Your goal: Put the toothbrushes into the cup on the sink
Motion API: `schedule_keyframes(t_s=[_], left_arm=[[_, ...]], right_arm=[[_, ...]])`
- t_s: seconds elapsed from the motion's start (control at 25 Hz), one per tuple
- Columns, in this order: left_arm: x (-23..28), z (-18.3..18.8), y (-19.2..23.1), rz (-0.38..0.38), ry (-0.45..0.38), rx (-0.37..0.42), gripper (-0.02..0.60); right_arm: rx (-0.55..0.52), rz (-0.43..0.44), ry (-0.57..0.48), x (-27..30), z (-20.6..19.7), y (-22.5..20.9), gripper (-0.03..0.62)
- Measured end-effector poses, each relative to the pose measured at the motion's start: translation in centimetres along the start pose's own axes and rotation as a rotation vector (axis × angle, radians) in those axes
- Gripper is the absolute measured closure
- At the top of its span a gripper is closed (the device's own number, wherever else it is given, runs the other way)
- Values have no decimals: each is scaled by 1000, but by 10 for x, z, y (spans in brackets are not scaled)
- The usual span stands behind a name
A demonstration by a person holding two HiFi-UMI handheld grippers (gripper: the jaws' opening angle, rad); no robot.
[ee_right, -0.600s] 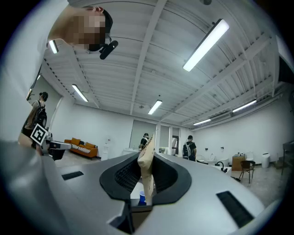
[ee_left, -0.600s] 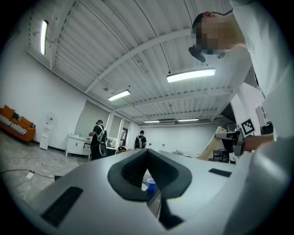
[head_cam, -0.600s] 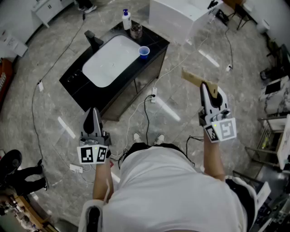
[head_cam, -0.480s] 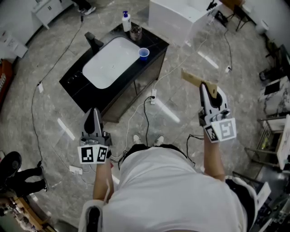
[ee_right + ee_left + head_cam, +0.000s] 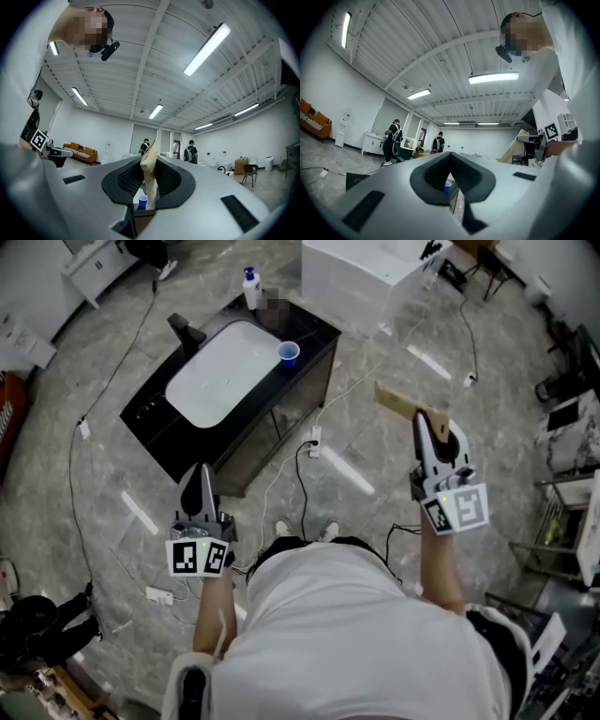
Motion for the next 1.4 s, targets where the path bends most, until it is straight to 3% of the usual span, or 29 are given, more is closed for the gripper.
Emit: schedule_keyframes(t_s=[0.76,1.04,1.4], left_arm=[[-5,-26,-79,78,27,7,579],[-1,-22,-81,85,12,34,579],[17,-33,-72,68,8,23,579]], right_arm=[[95,108,8,-27,-16,-61,520],[109,147,12,-24,-22,-62,520],[103,127,13,-15,-29,-69,520]])
Point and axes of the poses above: the fingertips, and each gripper's own axes: x forward along the fingers, y to its left, z out of its top, the point moved 10 cm from there along -x, backward along the fingers, and after that the axes turned 10 degrees about -y, right-handed, at the moved point
